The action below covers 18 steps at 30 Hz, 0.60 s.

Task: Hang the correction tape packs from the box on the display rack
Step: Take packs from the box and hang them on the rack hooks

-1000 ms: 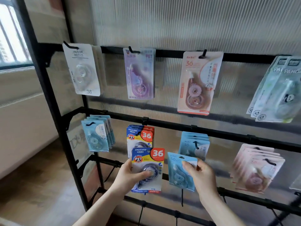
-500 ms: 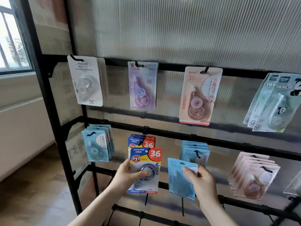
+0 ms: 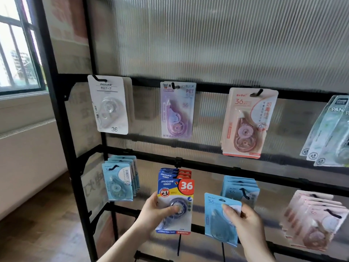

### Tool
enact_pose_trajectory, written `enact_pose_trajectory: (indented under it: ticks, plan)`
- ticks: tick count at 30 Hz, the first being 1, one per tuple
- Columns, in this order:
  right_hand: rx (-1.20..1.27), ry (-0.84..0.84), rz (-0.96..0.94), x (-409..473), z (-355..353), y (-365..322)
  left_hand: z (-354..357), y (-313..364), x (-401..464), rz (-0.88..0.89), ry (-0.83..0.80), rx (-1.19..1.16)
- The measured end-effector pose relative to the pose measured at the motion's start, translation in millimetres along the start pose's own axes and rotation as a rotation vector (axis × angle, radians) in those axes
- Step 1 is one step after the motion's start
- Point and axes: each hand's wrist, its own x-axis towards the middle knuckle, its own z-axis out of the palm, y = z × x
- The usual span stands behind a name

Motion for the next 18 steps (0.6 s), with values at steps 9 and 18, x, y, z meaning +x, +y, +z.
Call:
enact_pose_trajectory:
  ticks: [9,18]
  plan:
    - [0.009,0.027,0.052,4,2,4,-7,-9,8,0.009,-0.058,-0.060]
    - [-0.015,0.023,0.038,3,3,9,-7,-3,7,0.057,-0.003,-0.065]
